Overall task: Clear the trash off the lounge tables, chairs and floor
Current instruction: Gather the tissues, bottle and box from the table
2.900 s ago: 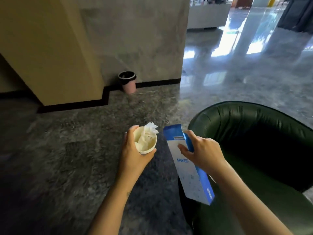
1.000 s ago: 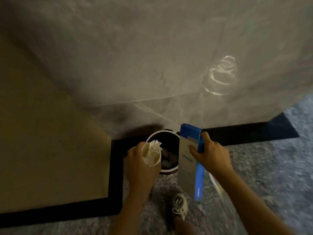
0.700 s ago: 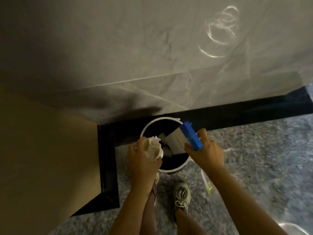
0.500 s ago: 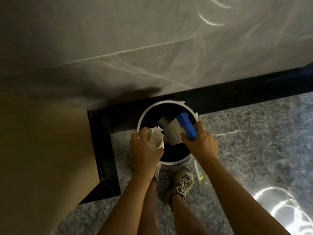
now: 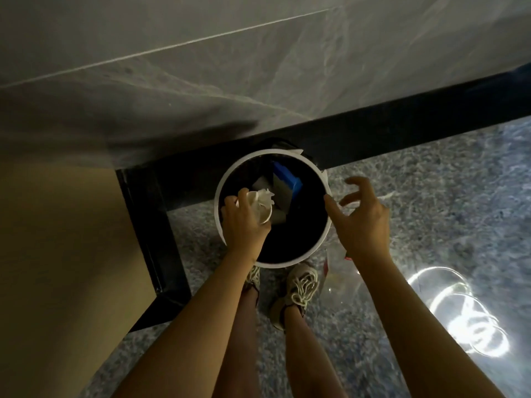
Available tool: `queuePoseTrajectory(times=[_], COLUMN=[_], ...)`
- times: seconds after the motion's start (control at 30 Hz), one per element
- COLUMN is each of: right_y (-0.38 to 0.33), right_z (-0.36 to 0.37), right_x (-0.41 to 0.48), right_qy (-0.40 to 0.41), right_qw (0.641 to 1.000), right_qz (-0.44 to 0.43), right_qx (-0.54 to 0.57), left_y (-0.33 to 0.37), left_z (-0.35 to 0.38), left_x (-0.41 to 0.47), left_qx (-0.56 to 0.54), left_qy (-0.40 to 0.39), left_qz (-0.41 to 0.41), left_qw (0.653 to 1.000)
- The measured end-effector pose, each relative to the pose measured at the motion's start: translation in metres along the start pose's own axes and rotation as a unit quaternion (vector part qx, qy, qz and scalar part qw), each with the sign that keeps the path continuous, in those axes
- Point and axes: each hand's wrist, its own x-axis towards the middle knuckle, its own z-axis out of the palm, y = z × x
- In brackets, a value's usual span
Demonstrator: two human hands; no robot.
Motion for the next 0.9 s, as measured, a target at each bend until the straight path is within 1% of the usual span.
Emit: queuePoseTrajectory(times=[0.13,0.27,0.33,0.43,0.53,0.67,0.8,0.9], right_y=[-0.020,-0.033,-0.034,-0.028,-0.013,0.005,0.011,0.010], right_z=[-0.020,-0.014,0.000,0.033,0.068,0.099,0.102,0.085], right_x=[0.013,0.021,0.025,0.028,0.027,0.021,0.006,-0.006], right_qy=[0.072,0.111,0.119,0.099,0.078,0.060,0.011,-0.004], right_qw=[0.994,0.982,0.976,0.971,0.971,0.981,0.991,0.994], right_qz=[-0.006,-0.016,-0.004,0.033,0.065,0.082,0.066,0.046], right_qx=[0.077,0.150,0.184,0.215,0.216,0.167,0.118,0.102], left_y=[0.005,0.005,0.003,-0.004,-0.012,-0.019,-0.017,-0.005], left_z=[0.009,0.007,0.001,-0.006,-0.008,-0.007,-0.011,-0.023], left_x=[0.008,0.006,0.002,-0.005,-0.010,-0.018,-0.028,-0.037], left_qx=[0.010,0.011,-0.002,-0.020,-0.033,-0.034,-0.038,-0.042], left_qy=[-0.036,-0.044,-0.039,-0.028,-0.025,-0.032,-0.036,-0.034], left_qz=[-0.014,-0.023,-0.026,-0.026,-0.024,-0.020,-0.001,0.046], left_qw=[0.999,0.999,0.999,0.999,0.999,0.999,0.999,0.997])
